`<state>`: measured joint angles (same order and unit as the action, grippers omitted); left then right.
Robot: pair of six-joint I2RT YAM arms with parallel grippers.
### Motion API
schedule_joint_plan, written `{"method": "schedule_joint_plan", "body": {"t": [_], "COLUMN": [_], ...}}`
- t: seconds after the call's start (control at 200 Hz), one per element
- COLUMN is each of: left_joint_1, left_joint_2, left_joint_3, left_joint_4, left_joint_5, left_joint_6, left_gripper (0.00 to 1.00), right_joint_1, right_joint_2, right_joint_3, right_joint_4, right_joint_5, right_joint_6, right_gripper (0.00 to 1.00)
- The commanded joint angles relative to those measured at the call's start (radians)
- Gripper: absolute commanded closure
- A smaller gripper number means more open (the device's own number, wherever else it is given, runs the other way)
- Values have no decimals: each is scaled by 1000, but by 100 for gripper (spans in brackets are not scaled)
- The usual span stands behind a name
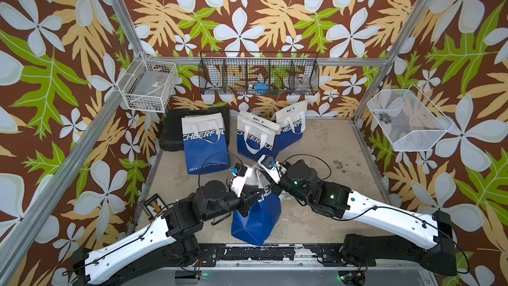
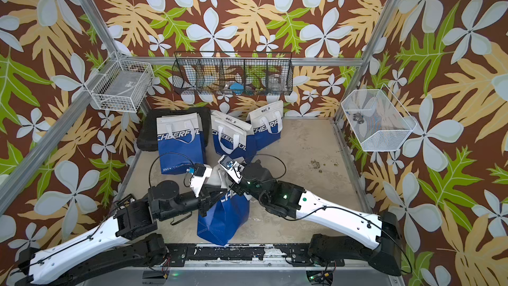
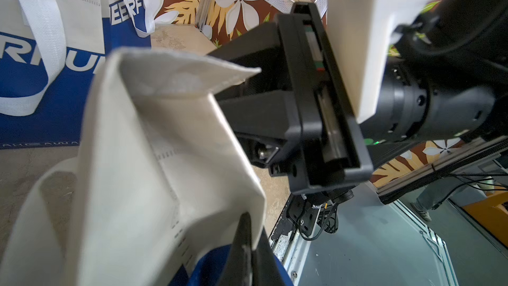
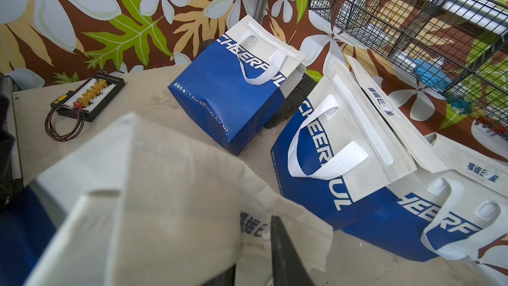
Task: Open the takeout bag
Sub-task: Open the takeout bag at the center of the board.
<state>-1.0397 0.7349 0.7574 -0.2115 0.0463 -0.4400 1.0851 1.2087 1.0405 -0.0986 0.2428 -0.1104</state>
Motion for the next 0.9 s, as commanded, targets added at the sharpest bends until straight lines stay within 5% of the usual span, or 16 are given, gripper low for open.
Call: {"method": "schedule_joint_plan", "body": {"t": [0.0, 0.15, 0.325, 0.405, 0.53, 0.656, 0.751, 0.896], "left_joint_1": [-2, -2, -3, 0, 11, 101, 121, 120], "left_joint_2": [1, -8, -32, -24, 3, 3, 6, -51], "left_joint_3": [8, 11, -12, -28, -35, -29, -21, -24], "left_joint_4": [34, 16, -23, -43, -68, -32, 2, 29], "left_joint_5": [44, 20, -88, -146, -231, -187, -184, -136], "left_joint_6": [10, 14, 24, 25, 37, 37, 14, -123], "left_gripper": [100, 100, 100, 100, 100, 100, 58, 49], "right_joint_1": [1, 1, -68, -102, -99, -98, -73, -59], "right_joint_2": [19, 35, 101, 119, 122, 205, 238, 273], "right_joint_3": [13, 24, 108, 166, 285, 471, 513, 552], "right_joint_4": [58, 60, -63, -158, -344, -688, -797, -870], "right_joint_5": [-19, 62, 482, 558, 483, 212, 110, 10], "right_joint_6": [13, 10, 9, 20, -2, 79, 161, 291], "right_gripper": [96, 100, 100, 100, 100, 100, 100, 100]}}
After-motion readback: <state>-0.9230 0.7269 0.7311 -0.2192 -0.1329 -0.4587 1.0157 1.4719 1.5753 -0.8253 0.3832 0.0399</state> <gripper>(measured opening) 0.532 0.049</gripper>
